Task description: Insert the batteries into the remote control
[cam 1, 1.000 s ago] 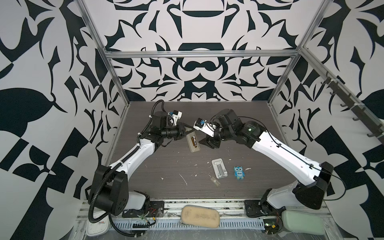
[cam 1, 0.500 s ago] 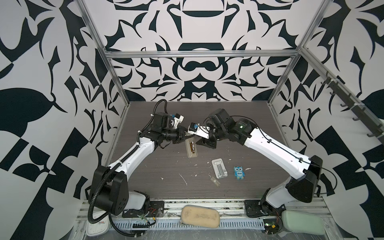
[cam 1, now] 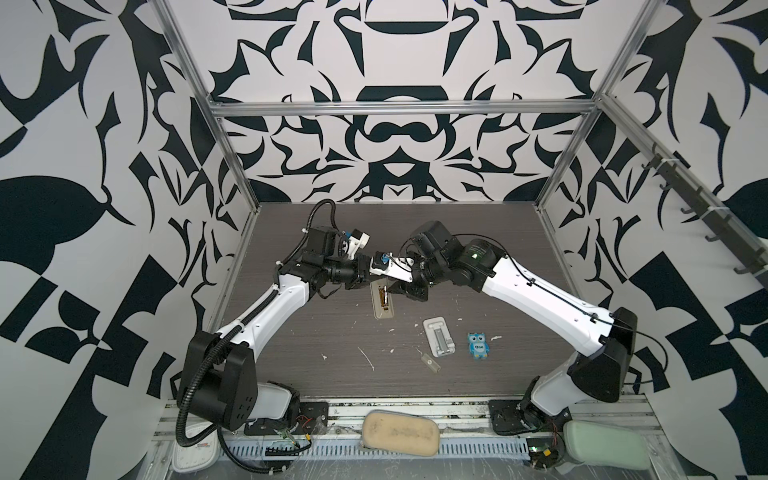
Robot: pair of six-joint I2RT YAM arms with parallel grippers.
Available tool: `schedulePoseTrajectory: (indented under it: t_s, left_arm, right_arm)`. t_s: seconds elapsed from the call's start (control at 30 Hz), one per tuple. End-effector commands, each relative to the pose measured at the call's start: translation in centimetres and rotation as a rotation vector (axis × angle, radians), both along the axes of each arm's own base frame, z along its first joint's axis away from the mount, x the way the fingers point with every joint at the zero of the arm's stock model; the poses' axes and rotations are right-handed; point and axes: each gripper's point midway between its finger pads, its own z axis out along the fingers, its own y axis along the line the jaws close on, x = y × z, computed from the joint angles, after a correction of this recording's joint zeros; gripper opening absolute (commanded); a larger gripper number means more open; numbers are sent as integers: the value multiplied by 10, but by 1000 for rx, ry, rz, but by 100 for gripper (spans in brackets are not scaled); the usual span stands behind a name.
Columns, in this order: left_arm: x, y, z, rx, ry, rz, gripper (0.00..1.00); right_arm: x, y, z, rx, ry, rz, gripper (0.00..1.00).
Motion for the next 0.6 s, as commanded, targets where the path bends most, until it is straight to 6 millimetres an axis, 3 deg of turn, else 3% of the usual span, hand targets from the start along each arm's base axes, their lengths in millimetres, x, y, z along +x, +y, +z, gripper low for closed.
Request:
schedulePoseTrajectory:
  t_s: [0.0, 0.57]
  left_arm:
    - [-2, -3, 9, -16, -16, -34, 0]
    - [-6, -6, 12, -19, -25, -45, 0]
  right_arm:
    - [-3, 6, 15, 37, -21, 23, 34]
    - [-8, 12, 3, 17, -2, 43, 30]
